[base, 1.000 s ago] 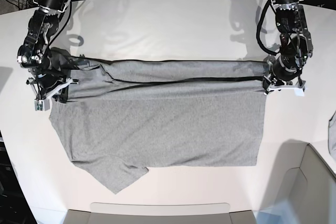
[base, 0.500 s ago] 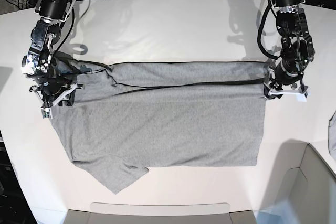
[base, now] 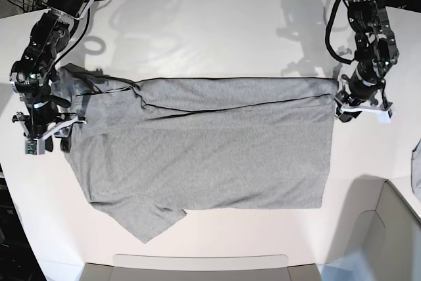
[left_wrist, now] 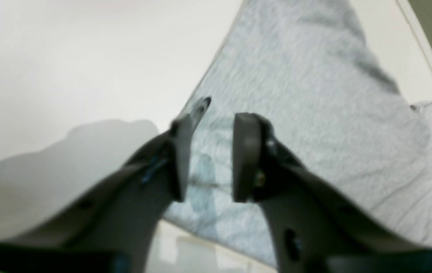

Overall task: Fold the T-shirt properly
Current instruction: 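Lower the folded edge and release, pulling both grippers back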

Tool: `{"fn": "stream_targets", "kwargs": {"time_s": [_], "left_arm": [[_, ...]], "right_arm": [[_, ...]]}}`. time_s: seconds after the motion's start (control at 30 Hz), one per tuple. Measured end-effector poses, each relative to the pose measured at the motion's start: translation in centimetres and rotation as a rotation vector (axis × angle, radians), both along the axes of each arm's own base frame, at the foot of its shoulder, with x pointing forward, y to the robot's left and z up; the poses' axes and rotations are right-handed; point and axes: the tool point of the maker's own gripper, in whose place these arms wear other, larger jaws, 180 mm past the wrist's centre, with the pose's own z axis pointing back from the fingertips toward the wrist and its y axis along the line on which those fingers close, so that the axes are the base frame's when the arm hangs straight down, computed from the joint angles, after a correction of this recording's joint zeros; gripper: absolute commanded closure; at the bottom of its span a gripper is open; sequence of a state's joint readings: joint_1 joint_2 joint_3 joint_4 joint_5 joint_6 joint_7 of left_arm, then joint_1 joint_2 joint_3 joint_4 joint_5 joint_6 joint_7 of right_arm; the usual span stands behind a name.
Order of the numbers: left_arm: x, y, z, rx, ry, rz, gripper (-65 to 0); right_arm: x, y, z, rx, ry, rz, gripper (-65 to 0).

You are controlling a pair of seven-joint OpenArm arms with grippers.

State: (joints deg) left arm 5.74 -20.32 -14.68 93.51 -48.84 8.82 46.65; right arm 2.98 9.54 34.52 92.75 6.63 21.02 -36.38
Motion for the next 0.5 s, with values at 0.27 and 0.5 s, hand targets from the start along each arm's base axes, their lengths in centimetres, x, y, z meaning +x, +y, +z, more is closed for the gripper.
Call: {"fn": "stream_targets", "kwargs": {"time_s": [0.27, 0.5], "left_arm": [[0.2, -6.9, -2.6, -0.041, 0.074, -0.195, 0.0], [-0.6, -6.7, -7.0, -0.042, 0.168, -0.190, 0.0]], "right_arm": [[-3.8, 3.2, -7.8, 0.079, 0.206, 0.042, -0.7], [-4.9, 1.6, -12.0, 0.134, 0.307, 0.018, -2.4]]}}
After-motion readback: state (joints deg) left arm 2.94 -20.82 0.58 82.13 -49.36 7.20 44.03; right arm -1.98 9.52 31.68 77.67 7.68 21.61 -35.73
